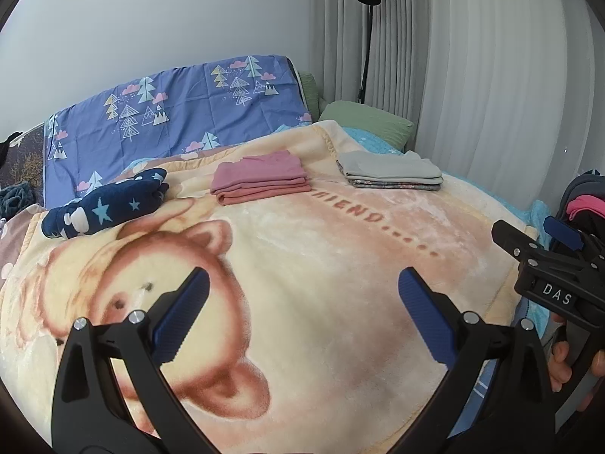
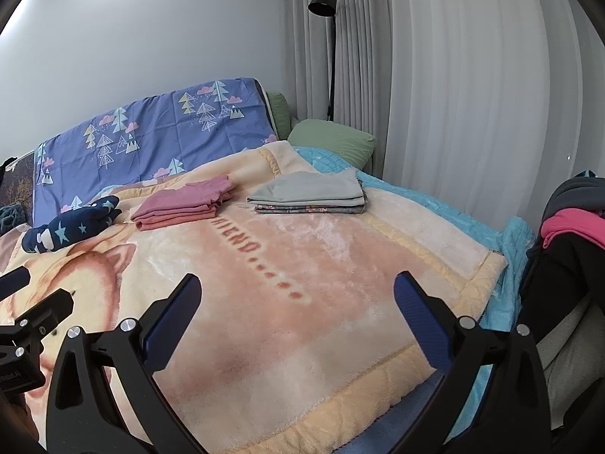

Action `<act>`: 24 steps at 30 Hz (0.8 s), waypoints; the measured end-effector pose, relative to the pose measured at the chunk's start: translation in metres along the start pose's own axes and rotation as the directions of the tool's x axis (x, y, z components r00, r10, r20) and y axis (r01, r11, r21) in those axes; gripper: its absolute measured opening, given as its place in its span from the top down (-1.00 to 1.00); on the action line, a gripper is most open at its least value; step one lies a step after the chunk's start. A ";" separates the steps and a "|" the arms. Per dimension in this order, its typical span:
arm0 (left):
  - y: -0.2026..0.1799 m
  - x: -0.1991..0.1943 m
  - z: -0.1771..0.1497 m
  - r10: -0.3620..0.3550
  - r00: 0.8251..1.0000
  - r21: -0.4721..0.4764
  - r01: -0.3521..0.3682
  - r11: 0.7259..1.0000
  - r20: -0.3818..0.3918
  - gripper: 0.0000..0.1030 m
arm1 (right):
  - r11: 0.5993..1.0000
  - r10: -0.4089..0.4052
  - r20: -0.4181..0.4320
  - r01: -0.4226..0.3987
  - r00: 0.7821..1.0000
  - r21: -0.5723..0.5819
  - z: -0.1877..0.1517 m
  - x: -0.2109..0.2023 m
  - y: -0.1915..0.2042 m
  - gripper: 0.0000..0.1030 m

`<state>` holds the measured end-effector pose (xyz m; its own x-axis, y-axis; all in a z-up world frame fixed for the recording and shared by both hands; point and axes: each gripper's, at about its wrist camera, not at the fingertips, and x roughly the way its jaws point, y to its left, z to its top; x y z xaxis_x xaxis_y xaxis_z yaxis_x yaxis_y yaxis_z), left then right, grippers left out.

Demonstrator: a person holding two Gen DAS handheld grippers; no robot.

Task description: Fold small clothes

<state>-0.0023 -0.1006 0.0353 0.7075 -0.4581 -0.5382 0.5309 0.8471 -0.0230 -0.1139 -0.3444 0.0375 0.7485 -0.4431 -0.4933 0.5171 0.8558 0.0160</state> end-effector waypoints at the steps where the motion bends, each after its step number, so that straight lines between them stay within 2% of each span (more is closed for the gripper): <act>1: 0.000 0.001 0.000 0.001 1.000 0.001 -0.001 1.000 -0.002 -0.96 | 1.000 0.001 0.000 -0.001 1.000 0.001 0.000 0.000 0.000 -0.97; 24: 0.003 0.005 0.000 0.008 1.000 0.004 -0.007 1.000 -0.020 -0.96 | 1.000 0.011 -0.019 -0.011 1.000 -0.005 -0.002 0.010 0.003 -0.97</act>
<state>0.0028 -0.1004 0.0325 0.7022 -0.4463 -0.5547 0.5276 0.8494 -0.0156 -0.1060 -0.3454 0.0312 0.7464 -0.4284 -0.5093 0.5066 0.8620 0.0175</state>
